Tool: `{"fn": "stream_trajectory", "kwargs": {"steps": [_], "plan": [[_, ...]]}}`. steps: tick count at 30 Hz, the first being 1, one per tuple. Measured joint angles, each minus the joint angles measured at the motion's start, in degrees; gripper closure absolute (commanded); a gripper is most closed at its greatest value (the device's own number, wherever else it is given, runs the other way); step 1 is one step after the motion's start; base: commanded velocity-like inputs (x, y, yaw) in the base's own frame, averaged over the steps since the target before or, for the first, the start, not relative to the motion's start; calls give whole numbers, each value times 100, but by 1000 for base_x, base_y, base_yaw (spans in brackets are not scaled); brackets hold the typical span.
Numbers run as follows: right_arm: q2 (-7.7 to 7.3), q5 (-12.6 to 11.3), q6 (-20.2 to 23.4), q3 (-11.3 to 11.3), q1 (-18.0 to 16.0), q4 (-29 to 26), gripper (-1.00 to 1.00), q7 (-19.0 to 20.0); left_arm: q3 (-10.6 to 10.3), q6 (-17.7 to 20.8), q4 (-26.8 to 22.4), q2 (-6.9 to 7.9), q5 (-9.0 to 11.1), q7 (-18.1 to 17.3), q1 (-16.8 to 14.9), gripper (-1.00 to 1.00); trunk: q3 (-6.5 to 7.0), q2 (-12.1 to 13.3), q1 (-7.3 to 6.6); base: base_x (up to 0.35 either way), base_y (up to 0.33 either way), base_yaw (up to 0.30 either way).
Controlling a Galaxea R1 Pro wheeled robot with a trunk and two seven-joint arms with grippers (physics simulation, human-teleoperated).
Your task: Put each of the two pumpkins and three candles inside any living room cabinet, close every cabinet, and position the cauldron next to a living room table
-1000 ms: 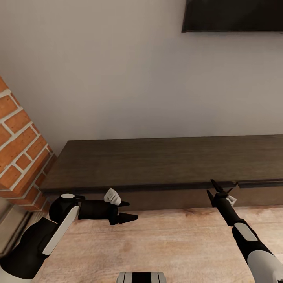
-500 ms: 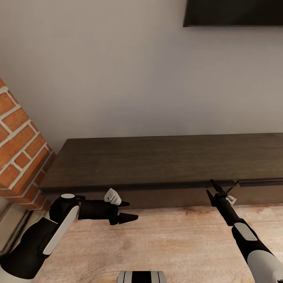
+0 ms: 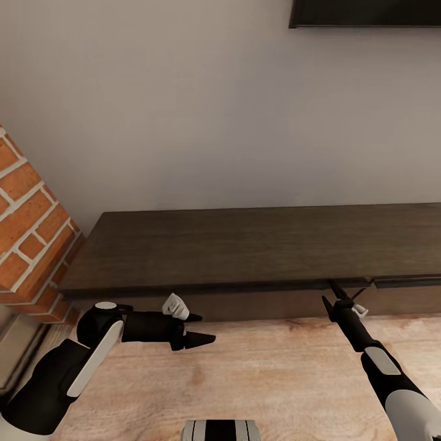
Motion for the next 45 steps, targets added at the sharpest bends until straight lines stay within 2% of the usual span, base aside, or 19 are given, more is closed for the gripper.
{"fn": "stream_trajectory", "kwargs": {"steps": [2,6,14,24,27,43,45], "plan": [[0,0,0,2,-1,0,-100,-1,0,-1,-1,0,-1,0,0,-100,0,0,0,0,0,0],[0,2,-6,14,-2,0,-100,0,0,-2,-1,0,0,0,0,-100,-88,-5,11,0,0,0],[0,1,-17,204,-5,0,-100,0,0,1,-1,2,4,-6,0,-100,-89,-5,10,0,0,0],[0,0,-18,227,-5,0,-100,0,6,-5,-1,2,5,-17,0,-100,-89,-5,10,-19,0,0],[0,1,-17,228,-5,0,-100,0,8,-3,-1,1,7,-16,0,-100,-23,-2,2,-2,0,0],[0,0,-18,228,-5,0,-100,0,9,-6,-1,3,5,-17,0,-100,-22,-1,3,0,0,0],[0,-1,-17,228,-5,0,-100,0,9,-5,-1,1,7,-12,0,-100,21,1,-3,0,0,0]]}}
